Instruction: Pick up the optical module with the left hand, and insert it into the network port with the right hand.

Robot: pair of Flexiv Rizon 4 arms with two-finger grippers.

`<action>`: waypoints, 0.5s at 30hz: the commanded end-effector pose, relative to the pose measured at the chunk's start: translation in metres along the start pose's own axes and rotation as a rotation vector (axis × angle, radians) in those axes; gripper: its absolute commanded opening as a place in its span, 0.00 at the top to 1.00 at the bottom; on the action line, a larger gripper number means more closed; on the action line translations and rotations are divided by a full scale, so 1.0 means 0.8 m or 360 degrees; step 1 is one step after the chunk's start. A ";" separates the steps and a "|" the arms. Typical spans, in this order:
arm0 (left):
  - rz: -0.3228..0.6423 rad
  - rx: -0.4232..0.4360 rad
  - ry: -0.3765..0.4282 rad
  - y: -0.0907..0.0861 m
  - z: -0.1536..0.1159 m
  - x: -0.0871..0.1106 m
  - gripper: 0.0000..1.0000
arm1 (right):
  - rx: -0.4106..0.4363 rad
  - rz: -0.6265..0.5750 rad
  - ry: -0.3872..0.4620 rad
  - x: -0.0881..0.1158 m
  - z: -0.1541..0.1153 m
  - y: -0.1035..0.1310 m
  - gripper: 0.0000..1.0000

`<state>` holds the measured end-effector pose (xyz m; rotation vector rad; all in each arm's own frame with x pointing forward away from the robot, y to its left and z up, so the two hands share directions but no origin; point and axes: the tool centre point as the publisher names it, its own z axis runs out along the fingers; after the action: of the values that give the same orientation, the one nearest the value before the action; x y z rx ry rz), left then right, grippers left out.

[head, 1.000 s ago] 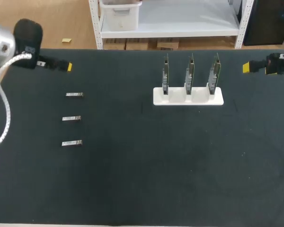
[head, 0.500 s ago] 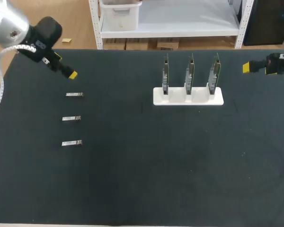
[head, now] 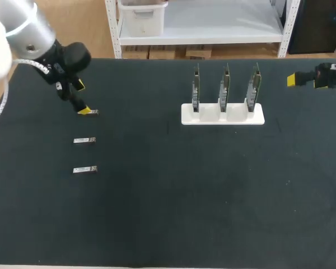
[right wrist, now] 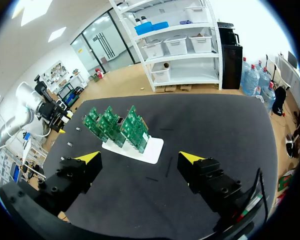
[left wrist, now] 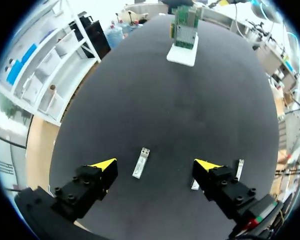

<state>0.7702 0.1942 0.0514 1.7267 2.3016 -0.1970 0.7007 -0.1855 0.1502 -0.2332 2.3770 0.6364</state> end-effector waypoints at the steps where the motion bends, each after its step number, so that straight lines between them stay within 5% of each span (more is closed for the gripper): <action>1: 0.0045 0.0142 0.0105 0.011 0.011 0.002 0.00 | 0.0005 0.0001 -0.0002 0.001 0.000 0.001 0.00; 15: 0.0092 0.0060 0.0260 0.025 0.048 0.031 0.00 | 0.0005 0.0001 -0.0002 0.001 0.000 0.001 0.00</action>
<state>0.7802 0.2159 0.0124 1.8674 2.3573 -0.0965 0.7007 -0.1855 0.1502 -0.2332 2.3769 0.6365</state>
